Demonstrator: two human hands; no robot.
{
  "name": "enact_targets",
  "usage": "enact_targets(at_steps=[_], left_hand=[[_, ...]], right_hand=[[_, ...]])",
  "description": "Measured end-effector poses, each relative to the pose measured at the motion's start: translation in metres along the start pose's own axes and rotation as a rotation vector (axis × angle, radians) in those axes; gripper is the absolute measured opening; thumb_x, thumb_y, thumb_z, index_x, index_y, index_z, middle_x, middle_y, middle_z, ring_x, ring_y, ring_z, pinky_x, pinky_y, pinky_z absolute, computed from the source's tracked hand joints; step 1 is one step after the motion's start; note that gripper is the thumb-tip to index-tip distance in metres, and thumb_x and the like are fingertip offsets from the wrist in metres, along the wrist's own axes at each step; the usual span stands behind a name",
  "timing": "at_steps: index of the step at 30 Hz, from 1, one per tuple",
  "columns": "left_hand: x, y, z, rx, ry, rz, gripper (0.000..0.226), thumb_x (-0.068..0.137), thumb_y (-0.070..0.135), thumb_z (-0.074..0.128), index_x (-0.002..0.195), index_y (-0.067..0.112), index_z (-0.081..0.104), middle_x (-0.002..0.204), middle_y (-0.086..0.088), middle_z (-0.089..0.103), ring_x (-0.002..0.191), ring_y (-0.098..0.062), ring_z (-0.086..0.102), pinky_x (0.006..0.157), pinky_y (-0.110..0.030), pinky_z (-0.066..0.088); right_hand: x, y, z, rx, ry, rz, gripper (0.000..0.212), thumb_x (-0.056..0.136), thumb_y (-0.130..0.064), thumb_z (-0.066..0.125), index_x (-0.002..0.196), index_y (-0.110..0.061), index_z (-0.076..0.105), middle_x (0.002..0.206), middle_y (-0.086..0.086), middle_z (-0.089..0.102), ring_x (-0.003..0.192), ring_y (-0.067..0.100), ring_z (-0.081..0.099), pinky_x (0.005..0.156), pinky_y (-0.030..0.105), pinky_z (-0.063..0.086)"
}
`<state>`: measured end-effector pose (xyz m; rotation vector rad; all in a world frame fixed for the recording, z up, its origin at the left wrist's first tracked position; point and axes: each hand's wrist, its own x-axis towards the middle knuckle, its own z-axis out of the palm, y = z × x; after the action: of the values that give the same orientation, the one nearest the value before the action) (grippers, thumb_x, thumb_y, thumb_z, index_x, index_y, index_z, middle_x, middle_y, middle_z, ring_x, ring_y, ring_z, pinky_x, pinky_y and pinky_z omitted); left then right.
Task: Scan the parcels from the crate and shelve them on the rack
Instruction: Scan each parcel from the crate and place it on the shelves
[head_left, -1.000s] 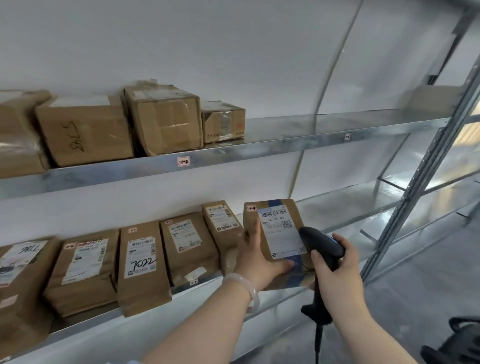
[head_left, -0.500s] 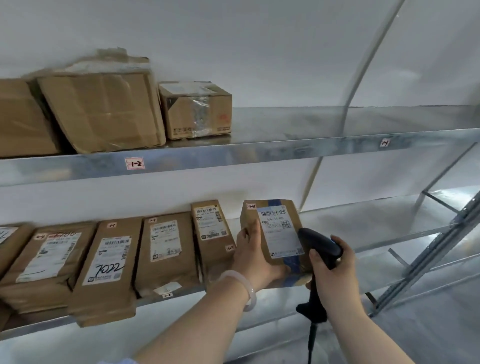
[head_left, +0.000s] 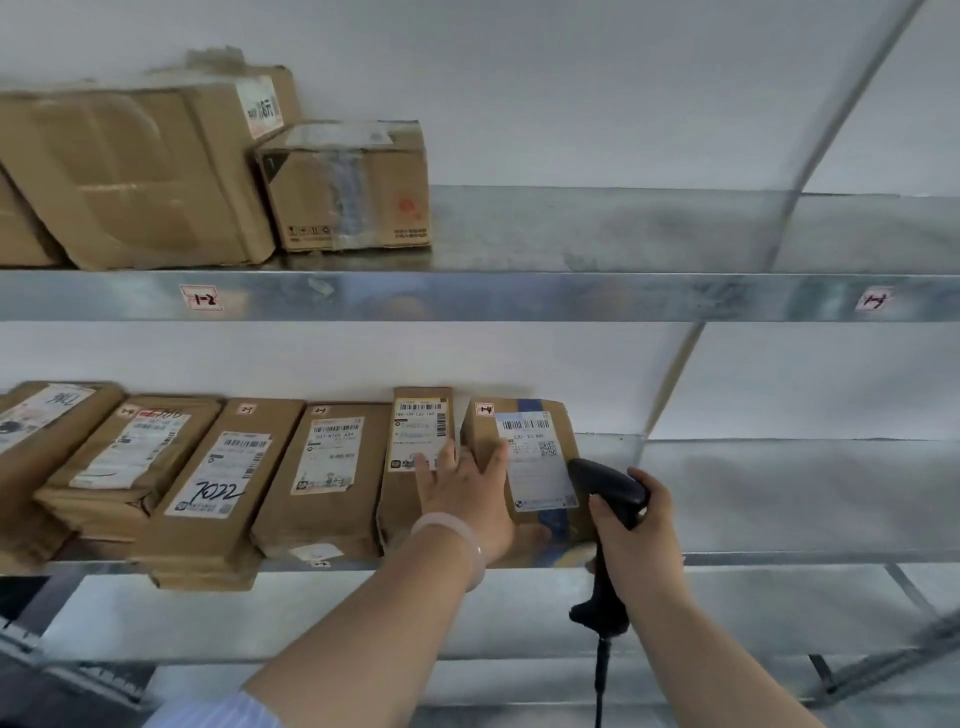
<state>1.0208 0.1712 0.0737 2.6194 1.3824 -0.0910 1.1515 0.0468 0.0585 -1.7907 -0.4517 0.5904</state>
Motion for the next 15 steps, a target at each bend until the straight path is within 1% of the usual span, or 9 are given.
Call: enact_targets(at_steps=[1, 2, 4, 5, 7, 9, 13, 15], left_hand=[[0.001, -0.002, 0.001, 0.037, 0.0, -0.011, 0.105, 0.078, 0.085, 0.045, 0.155, 0.039, -0.01, 0.166, -0.012, 0.009, 0.151, -0.038, -0.013, 0.112, -0.065, -0.018], [0.001, -0.004, 0.004, 0.071, 0.008, -0.016, 0.102, 0.082, 0.081, 0.046, 0.155, 0.039, -0.012, 0.167, -0.013, 0.003, 0.15, -0.037, -0.02, 0.11, -0.065, -0.023], [-0.002, -0.008, 0.01, 0.111, 0.023, -0.023, 0.098, 0.089, 0.07, 0.051, 0.155, 0.039, -0.015, 0.167, -0.012, -0.006, 0.147, -0.036, -0.028, 0.11, -0.066, -0.024], [-0.004, -0.01, 0.013, 0.113, 0.019, -0.03, 0.098, 0.089, 0.07, 0.05, 0.155, 0.038, -0.015, 0.167, -0.011, -0.01, 0.147, -0.036, -0.028, 0.109, -0.065, -0.025], [-0.008, -0.014, 0.017, 0.104, 0.012, -0.046, 0.1, 0.086, 0.076, 0.047, 0.156, 0.037, -0.013, 0.166, -0.009, -0.014, 0.148, -0.037, -0.026, 0.107, -0.062, -0.026], [-0.008, -0.016, 0.02, 0.108, 0.035, -0.069, 0.099, 0.088, 0.073, 0.048, 0.156, 0.036, -0.014, 0.166, -0.007, -0.018, 0.148, -0.036, -0.027, 0.107, -0.061, -0.027], [0.001, -0.02, 0.02, 0.137, 0.116, -0.129, 0.095, 0.095, 0.06, 0.051, 0.154, 0.036, -0.02, 0.164, -0.007, -0.025, 0.145, -0.035, -0.033, 0.1, -0.06, -0.034], [0.005, -0.021, 0.021, 0.13, 0.129, -0.153, 0.096, 0.095, 0.059, 0.051, 0.153, 0.036, -0.023, 0.163, -0.007, -0.027, 0.145, -0.034, -0.034, 0.1, -0.061, -0.034]], right_hand=[[0.003, 0.002, 0.003, -0.009, -0.027, 0.004, 0.048, 0.092, -0.023, 0.066, 0.131, -0.038, 0.041, 0.1, -0.003, 0.061, 0.071, 0.027, 0.067, 0.046, 0.031, 0.056], [0.005, 0.003, 0.005, -0.017, -0.053, 0.007, 0.049, 0.092, -0.024, 0.066, 0.131, -0.038, 0.041, 0.099, -0.002, 0.062, 0.066, 0.028, 0.068, 0.047, 0.033, 0.056], [0.008, 0.007, 0.011, -0.027, -0.104, 0.003, 0.048, 0.092, -0.025, 0.066, 0.129, -0.04, 0.041, 0.096, 0.001, 0.065, 0.058, 0.029, 0.067, 0.049, 0.035, 0.056], [0.009, 0.008, 0.014, -0.03, -0.126, -0.003, 0.047, 0.092, -0.025, 0.066, 0.129, -0.04, 0.04, 0.095, 0.002, 0.065, 0.055, 0.029, 0.067, 0.047, 0.033, 0.054], [0.01, 0.012, 0.019, -0.033, -0.157, -0.016, 0.048, 0.092, -0.024, 0.066, 0.13, -0.039, 0.041, 0.099, 0.001, 0.064, 0.057, 0.03, 0.066, 0.043, 0.027, 0.05], [0.012, 0.013, 0.024, -0.042, -0.171, -0.036, 0.049, 0.092, -0.022, 0.066, 0.131, -0.038, 0.041, 0.099, -0.004, 0.061, 0.059, 0.028, 0.065, 0.043, 0.026, 0.051], [0.02, 0.012, 0.036, -0.087, -0.202, -0.076, 0.049, 0.092, -0.024, 0.065, 0.13, -0.043, 0.039, 0.096, -0.01, 0.061, 0.057, 0.023, 0.066, 0.049, 0.034, 0.057], [0.022, 0.01, 0.039, -0.094, -0.213, -0.097, 0.048, 0.092, -0.025, 0.065, 0.127, -0.046, 0.039, 0.097, -0.013, 0.061, 0.059, 0.023, 0.067, 0.053, 0.038, 0.059]])
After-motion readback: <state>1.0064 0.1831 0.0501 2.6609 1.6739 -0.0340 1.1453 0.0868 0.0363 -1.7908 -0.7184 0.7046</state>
